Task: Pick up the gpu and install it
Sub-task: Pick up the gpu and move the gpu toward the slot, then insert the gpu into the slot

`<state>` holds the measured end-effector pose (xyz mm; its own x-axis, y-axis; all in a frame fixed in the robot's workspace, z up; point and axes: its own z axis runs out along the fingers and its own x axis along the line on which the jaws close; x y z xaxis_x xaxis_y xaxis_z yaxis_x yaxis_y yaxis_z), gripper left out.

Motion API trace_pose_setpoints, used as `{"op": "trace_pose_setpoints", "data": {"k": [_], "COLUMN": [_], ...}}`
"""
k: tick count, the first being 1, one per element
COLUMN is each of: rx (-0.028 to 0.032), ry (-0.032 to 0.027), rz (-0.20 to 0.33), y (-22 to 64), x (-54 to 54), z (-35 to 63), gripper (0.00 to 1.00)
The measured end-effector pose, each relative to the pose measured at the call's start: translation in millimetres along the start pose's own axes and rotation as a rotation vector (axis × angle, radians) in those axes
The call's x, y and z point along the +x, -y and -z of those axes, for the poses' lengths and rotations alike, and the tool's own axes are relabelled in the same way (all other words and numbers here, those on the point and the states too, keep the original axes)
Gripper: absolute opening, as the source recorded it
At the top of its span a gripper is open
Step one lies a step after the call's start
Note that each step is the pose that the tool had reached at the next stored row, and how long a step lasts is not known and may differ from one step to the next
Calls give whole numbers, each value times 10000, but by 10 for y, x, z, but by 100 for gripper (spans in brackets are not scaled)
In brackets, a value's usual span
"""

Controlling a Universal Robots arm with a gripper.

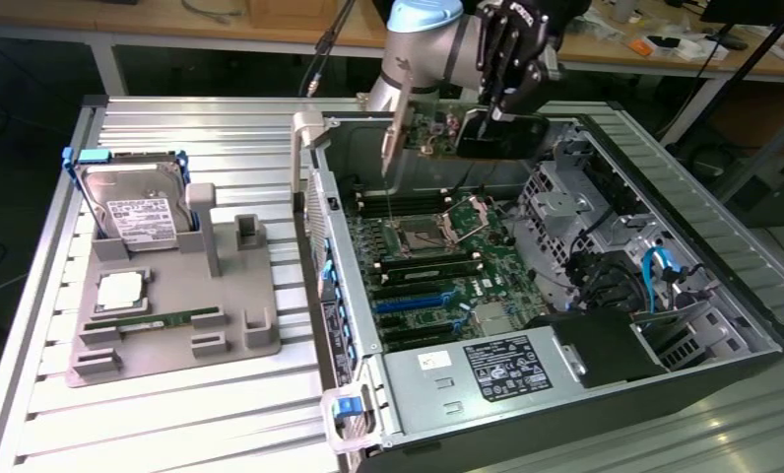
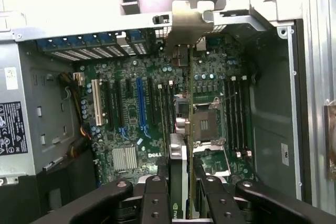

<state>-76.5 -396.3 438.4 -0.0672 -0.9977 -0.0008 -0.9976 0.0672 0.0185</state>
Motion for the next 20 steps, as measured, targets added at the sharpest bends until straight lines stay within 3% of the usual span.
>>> {"op": "trace_pose_setpoints", "data": {"k": [5, 8, 20], "rx": [55, 185, 190], "ry": [-12, -13, -10], "rz": [716, 1021, 1024], "y": [3, 3, 4], "x": [0, -1, 19], "z": [-6, -9, -12], "gripper": [28, 28, 28]}}
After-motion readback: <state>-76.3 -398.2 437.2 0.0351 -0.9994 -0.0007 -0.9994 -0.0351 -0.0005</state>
